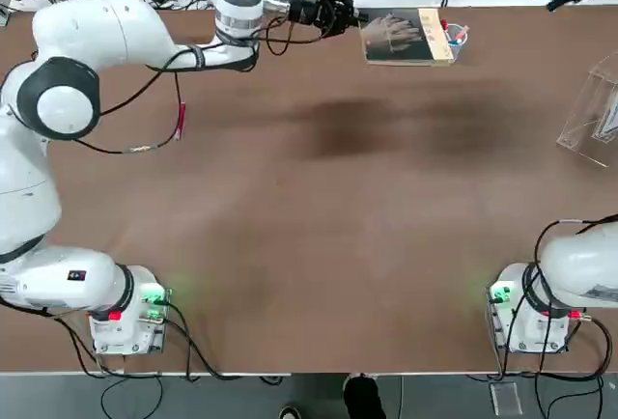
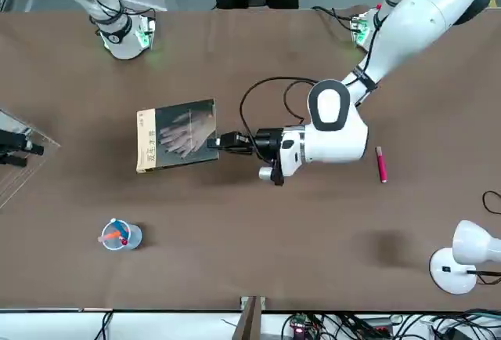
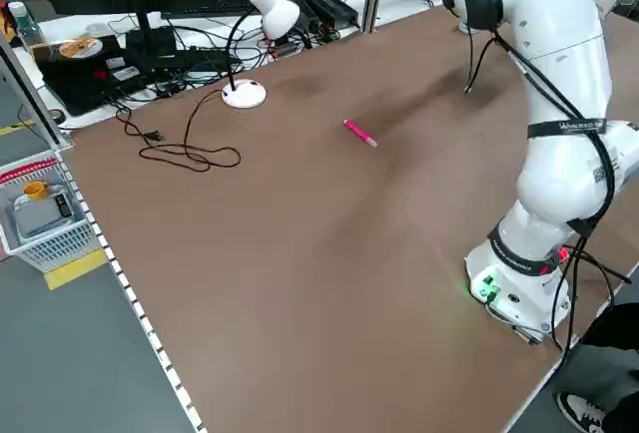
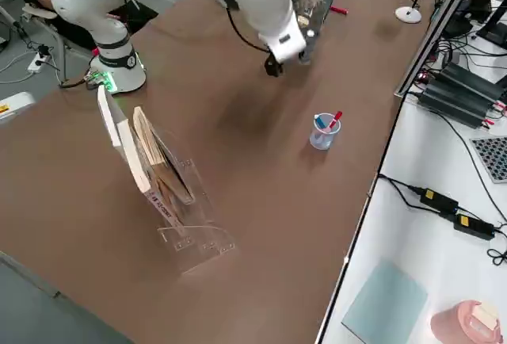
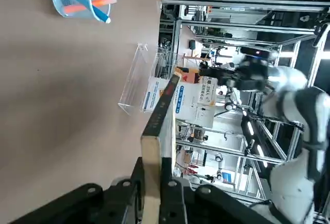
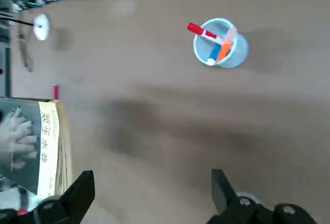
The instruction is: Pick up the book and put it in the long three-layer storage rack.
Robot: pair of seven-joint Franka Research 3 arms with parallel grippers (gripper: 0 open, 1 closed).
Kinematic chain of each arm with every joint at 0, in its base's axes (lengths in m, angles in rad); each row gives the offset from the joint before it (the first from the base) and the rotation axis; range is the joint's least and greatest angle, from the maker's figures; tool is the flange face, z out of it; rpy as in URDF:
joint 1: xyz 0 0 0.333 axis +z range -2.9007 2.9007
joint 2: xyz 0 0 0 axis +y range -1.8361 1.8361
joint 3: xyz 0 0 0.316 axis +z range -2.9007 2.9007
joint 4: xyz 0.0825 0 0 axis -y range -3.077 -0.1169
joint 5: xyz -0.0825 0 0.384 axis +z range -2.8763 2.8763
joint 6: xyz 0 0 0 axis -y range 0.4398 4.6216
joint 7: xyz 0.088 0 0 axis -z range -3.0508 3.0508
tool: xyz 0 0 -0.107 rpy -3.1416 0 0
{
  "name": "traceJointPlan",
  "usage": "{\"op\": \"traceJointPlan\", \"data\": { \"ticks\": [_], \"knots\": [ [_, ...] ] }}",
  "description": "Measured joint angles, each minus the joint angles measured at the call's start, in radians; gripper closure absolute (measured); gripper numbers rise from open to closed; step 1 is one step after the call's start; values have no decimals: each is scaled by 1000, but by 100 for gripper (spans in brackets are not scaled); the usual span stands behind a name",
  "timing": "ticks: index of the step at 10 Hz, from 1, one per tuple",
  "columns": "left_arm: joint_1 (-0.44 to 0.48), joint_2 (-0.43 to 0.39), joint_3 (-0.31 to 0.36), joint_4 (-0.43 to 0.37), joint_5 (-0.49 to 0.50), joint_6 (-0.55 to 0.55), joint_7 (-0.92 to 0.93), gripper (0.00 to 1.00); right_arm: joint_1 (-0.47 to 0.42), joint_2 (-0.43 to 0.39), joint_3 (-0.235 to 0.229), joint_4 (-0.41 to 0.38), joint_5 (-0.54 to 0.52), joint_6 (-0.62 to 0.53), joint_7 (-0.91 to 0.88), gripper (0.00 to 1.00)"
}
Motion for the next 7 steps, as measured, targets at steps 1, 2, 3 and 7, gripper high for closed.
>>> {"op": "traceJointPlan", "data": {
  "ticks": [1,2,3,7],
  "knots": [
    [-6,3,0,3,0,7,0,100,-10,31,2,0,61,-9,-12,0],
    [-15,7,0,8,0,22,0,100,-18,56,4,1,123,-30,-16,0],
    [-28,10,0,14,0,38,0,100,-23,75,5,1,173,-53,-16,0],
    [-70,31,2,37,0,81,0,100,-39,129,8,0,296,-128,-16,0]
  ]
}}
